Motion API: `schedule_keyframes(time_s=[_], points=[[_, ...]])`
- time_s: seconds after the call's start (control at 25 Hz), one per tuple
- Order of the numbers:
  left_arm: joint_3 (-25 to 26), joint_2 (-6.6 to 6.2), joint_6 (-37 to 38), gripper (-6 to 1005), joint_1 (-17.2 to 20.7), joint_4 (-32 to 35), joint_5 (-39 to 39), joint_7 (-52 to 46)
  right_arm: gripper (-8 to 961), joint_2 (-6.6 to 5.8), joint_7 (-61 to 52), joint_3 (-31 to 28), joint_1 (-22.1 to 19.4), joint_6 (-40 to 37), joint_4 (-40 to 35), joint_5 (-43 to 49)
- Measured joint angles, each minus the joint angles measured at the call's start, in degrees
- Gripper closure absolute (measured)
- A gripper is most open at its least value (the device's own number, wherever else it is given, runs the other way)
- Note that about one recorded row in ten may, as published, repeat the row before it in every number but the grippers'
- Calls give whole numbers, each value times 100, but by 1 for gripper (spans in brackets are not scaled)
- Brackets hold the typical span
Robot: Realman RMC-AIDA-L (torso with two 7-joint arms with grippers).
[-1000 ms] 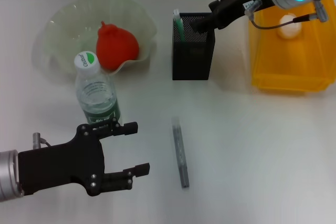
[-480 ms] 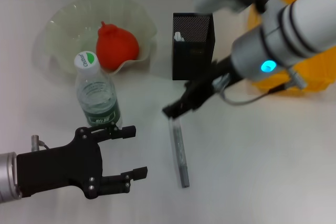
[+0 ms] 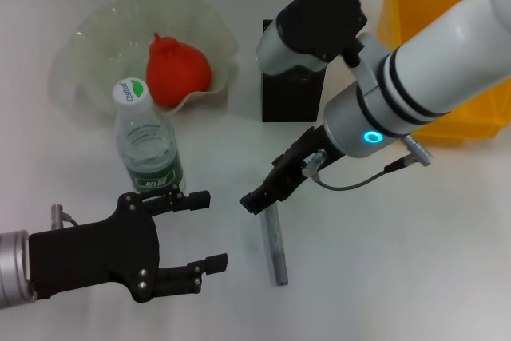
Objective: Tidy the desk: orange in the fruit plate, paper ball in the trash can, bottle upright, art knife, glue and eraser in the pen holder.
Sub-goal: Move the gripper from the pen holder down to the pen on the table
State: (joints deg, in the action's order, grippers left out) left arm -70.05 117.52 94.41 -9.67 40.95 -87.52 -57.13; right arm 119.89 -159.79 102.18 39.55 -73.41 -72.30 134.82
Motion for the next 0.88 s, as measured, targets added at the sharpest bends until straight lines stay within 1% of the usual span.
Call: schedule_keyframes(time_s=[0.28, 0.36, 0.68, 0.88], points=[[0, 13, -4, 214, -21, 0, -6, 0, 123, 0, -233, 134, 280, 287, 566, 2], [5, 15, -3, 214, -26, 0, -6, 4, 123, 0, -312, 254, 402, 463, 805, -1], [9, 17, 0, 214, -15, 0, -6, 7, 123, 0, -416, 460, 639, 680, 1160, -53], [9, 17, -2, 214, -8, 0, -4, 9, 159, 0, -453, 560, 762, 764, 1376, -92]])
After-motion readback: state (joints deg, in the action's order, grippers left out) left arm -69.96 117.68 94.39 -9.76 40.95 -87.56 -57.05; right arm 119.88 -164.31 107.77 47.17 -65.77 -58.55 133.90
